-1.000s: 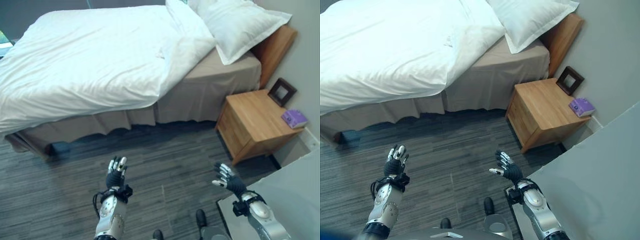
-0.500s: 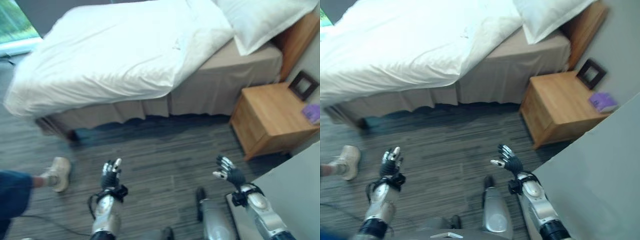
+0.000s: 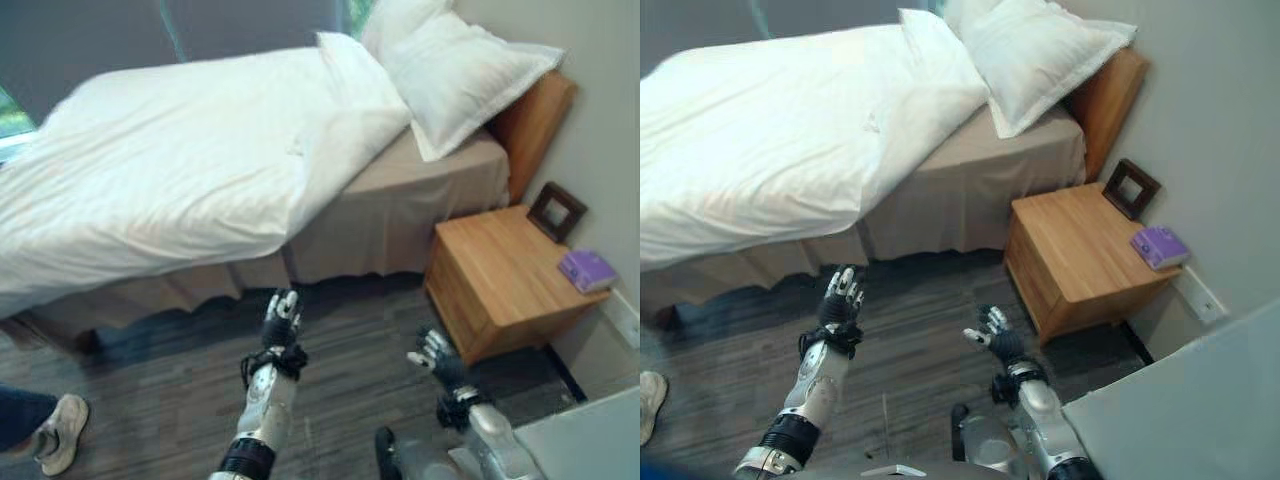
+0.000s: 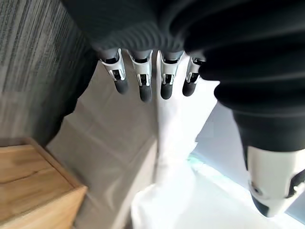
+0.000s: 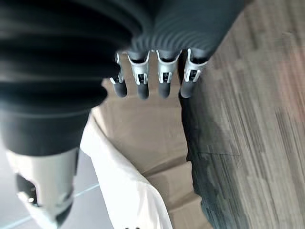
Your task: Making the bed.
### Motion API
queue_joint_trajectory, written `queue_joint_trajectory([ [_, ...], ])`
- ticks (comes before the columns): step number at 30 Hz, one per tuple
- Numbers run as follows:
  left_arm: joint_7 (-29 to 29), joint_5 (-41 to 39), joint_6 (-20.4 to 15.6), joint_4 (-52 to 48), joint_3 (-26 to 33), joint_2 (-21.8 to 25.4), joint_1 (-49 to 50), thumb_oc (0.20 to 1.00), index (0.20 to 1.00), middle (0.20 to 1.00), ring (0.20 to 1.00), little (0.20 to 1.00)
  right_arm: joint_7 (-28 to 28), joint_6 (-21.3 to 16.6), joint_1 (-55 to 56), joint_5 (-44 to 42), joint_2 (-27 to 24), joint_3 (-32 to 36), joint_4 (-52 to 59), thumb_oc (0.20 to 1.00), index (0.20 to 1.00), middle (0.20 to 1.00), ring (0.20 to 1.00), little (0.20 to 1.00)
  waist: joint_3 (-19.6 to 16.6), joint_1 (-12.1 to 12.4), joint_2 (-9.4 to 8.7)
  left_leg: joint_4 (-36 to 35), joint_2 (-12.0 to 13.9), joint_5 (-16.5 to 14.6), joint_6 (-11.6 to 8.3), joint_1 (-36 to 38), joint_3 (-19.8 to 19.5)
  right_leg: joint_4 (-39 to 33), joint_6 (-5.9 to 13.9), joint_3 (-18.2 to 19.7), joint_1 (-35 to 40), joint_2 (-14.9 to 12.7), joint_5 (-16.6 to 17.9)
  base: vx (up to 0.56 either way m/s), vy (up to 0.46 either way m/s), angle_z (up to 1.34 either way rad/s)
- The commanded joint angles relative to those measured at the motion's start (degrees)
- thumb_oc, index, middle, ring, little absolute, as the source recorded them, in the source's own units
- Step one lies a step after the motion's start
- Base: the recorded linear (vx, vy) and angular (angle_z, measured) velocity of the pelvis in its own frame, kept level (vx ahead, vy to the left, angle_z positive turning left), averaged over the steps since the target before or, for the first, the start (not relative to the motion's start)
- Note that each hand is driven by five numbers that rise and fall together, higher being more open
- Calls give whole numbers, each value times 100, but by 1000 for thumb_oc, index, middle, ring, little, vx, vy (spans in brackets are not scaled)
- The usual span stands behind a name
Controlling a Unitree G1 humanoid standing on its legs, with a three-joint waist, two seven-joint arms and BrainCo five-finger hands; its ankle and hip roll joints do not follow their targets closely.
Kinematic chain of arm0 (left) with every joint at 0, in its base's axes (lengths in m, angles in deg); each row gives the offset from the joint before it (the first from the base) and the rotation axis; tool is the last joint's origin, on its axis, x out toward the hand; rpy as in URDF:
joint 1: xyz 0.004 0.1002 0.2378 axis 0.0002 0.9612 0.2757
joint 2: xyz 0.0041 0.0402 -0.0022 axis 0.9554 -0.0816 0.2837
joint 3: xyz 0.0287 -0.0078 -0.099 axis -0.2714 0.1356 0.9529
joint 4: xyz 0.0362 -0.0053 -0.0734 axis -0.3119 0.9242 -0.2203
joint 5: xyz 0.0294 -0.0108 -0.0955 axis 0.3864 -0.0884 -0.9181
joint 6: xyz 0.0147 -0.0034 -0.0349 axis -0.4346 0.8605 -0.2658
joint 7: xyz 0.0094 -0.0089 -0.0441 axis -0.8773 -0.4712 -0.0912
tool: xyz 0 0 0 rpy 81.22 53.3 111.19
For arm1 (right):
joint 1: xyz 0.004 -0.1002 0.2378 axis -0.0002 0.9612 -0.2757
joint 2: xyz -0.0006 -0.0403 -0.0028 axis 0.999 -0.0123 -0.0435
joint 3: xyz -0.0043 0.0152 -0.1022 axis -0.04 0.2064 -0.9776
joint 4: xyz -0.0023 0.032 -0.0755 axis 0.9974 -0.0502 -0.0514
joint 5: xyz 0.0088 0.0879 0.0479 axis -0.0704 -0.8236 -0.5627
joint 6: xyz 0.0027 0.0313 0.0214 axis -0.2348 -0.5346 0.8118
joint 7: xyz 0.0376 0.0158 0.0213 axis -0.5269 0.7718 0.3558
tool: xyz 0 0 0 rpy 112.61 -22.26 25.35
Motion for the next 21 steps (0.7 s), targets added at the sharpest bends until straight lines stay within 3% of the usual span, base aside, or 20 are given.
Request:
queue_joint_trajectory([
  [1, -26, -14, -218, -471, 298, 501, 232, 1000, 1000, 1000, 1000, 1000, 32, -308, -589, -46, -1403, 261, 527, 1000, 1000, 1000, 1000, 1000, 62, 364, -92, -1492, 304, -897, -11, 545, 281, -1305, 829, 278, 964, -25, 425, 412, 9, -60],
  [2, -26, -14, -218, -470, 298, 503, 232, 1000, 1000, 1000, 1000, 1000, 32, -308, -589, -46, -1401, 262, 528, 1000, 1000, 1000, 1000, 1000, 52, 368, -112, -1521, 285, -877, -5, 550, 300, -1306, 831, 286, 953, -46, 430, 452, 126, -52],
  [3, -9, 41, -185, -347, 376, 545, 270, 1000, 1000, 1000, 1000, 1000, 31, -313, -400, 51, -1428, 362, 529, 1000, 1000, 1000, 1000, 1000, 23, 383, 21, -3242, 373, -755, 9, 673, 481, -1374, 915, 338, 1182, 39, 312, 308, 113, -58],
  [5, -3, 62, -186, -359, 370, 529, 285, 1000, 1000, 1000, 1000, 1000, 14, -293, -297, 108, -1441, 396, 565, 1000, 1000, 1000, 1000, 1000, 4, 390, 12, -3752, 280, -680, 27, 932, 493, -1402, 956, 407, 1284, 0, 299, 408, 198, -55],
  [6, 30, 238, -162, -227, 346, 565, 242, 1000, 1000, 1000, 1000, 1000, -7, -302, -59, 140, -1444, 530, 562, 1000, 1000, 1000, 1000, 1000, -89, 323, 161, -5439, 4, -756, 155, 1191, 384, -1442, 1069, 406, 1377, 43, 142, 402, 228, -50],
  [7, 30, 238, -162, -227, 346, 563, 242, 1000, 1000, 1000, 1000, 1000, -7, -301, -57, 140, -1445, 531, 564, 1000, 1000, 1000, 1000, 1000, -95, 324, 155, -5485, -10, -726, 159, 1207, 392, -1443, 1070, 407, 1371, 34, 146, 433, 246, -39],
  [9, 85, 356, -166, -194, 218, 590, 163, 1000, 1000, 1000, 1000, 1000, -23, -320, 168, 100, -1415, 649, 516, 1000, 1000, 1000, 1000, 1000, -167, 253, 308, -6713, -450, -757, 227, 1432, -44, -1509, 1146, 456, 1563, 132, 30, 318, 149, 16],
  [11, 104, 390, -170, -156, 183, 608, 101, 1000, 1000, 1000, 1000, 1000, -17, -319, 219, 87, -1388, 744, 418, 1000, 1000, 1000, 1000, 1000, -222, 210, 397, -7112, -695, -674, 220, 1461, -439, -1524, 1174, 587, 1744, 202, -94, 431, 170, 76],
  [13, 146, 402, -168, -156, 261, 632, 219, 1000, 1000, 1000, 1000, 1000, -102, -275, 283, 110, -1260, 709, 341, 1000, 1000, 1000, 1000, 1000, -357, 264, 319, -6909, -731, -880, 341, 1487, -411, -1425, 1219, 801, 1901, 108, -325, 441, 181, 77],
  [17, 66, 560, -191, -218, 339, 766, 362, 1000, 1000, 1000, 1000, 1000, -140, -246, 169, 128, -1153, 564, 367, 1000, 1000, 1000, 1000, 1000, -416, 430, 150, -6525, -809, -1207, 571, 1360, -271, -1125, 1373, 1052, 1829, -123, -418, 279, 168, -18],
  [19, -92, 823, -170, -241, 380, 890, 385, 1000, 1000, 1000, 1000, 1000, -149, -244, 5, 178, -1079, 427, 404, 1000, 1000, 1000, 1000, 1000, -385, 532, 91, -6605, -804, -1352, 748, 1493, -21, -437, 1576, 1133, 1462, -194, -220, 248, 263, -59],
  [20, -178, 1041, -156, -219, 418, 1079, 325, 1000, 1000, 1000, 1000, 1000, -171, -262, -215, 116, -1004, 280, 474, 1000, 1000, 1000, 1000, 1000, -246, 551, 100, -6745, -766, -1400, 830, 1703, 157, 560, 1807, 1111, 883, -131, 238, 221, 299, -85],
  [21, -179, 1140, -173, -318, 401, 1153, 333, 1000, 1000, 1000, 1000, 1000, -218, -272, -248, 103, -984, 243, 537, 1000, 1000, 1000, 1000, 1000, -179, 528, 122, -6863, -780, -1421, 863, 1866, 197, 906, 1905, 1043, 677, -130, 474, 161, 214, -100],
])
